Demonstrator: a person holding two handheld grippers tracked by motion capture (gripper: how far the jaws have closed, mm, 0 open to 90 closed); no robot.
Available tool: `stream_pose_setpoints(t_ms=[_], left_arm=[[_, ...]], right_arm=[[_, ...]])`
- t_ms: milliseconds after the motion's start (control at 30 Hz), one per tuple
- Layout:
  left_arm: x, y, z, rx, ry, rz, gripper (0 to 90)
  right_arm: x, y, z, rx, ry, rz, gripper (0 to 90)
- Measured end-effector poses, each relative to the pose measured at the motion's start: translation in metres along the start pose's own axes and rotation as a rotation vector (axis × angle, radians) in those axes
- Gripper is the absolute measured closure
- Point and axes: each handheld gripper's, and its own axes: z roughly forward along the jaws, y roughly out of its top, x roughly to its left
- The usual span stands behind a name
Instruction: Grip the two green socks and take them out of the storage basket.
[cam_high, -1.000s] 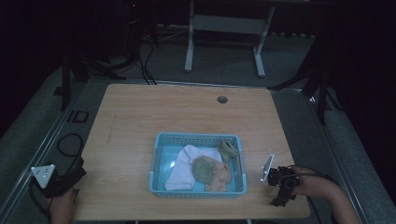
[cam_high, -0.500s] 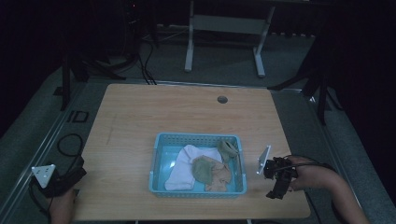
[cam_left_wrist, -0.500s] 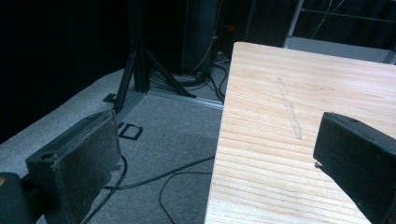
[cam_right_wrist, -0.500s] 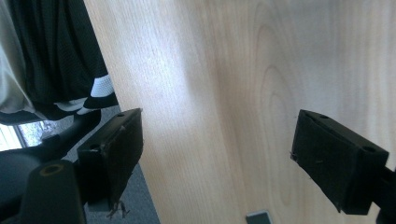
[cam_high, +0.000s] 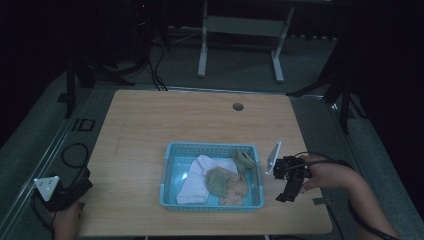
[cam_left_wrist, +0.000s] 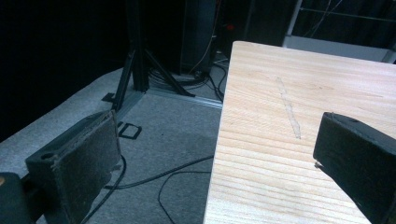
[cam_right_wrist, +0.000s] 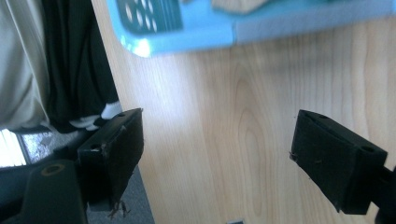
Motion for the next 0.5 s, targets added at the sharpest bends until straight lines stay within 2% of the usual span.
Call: stream_pose_setpoints(t_ms=[167, 367, 500], left_arm=[[0.0, 0.0, 0.0, -0.001, 0.0, 0.001, 0.7], [0.0, 0.0, 0.0, 0.001, -0.003, 0.001, 0.7], [0.0, 0.0, 0.0, 0.0, -0.004, 0.001, 0.7]], right_arm=[[-0.003, 0.019, -0.003, -0.006, -0.003, -0.02, 19.1], [-0.004, 0.043, 0.001, 0.005, -0.008, -0.075, 18.6], [-0.006, 0.057, 0.005, 0.014, -0.017, -0.104, 21.4]])
